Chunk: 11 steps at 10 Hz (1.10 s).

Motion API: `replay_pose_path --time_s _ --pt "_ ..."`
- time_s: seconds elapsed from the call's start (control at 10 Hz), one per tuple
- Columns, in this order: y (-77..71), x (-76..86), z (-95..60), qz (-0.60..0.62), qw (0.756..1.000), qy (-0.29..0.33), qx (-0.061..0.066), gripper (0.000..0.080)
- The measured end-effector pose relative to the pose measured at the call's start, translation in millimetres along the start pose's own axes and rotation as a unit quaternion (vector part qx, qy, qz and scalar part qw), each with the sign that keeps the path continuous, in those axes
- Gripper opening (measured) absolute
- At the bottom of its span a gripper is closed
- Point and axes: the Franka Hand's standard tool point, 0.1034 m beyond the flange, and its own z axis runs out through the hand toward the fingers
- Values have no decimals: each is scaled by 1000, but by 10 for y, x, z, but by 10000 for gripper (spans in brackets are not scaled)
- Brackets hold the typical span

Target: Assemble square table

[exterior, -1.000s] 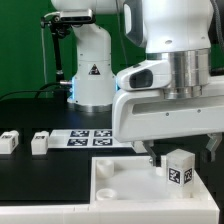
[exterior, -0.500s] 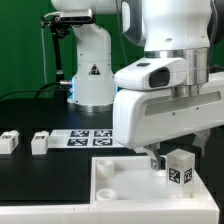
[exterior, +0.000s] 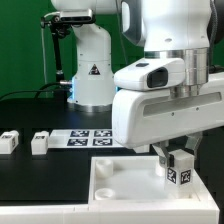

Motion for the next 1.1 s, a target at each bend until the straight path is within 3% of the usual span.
replay_pose_path --time_s 0.1,0.3,0.5,0.7,1.0,1.1 --pt "5 1 0 83 997 3 8 288" --pt "-14 8 5 193 981 4 8 288" --pt "-30 2 11 335 942 6 11 288" --pt "-43 4 11 423 906 4 7 288" --pt "51 -51 4 510 860 0 -10 292" --pt "36 -47 10 540 842 0 -8 378"
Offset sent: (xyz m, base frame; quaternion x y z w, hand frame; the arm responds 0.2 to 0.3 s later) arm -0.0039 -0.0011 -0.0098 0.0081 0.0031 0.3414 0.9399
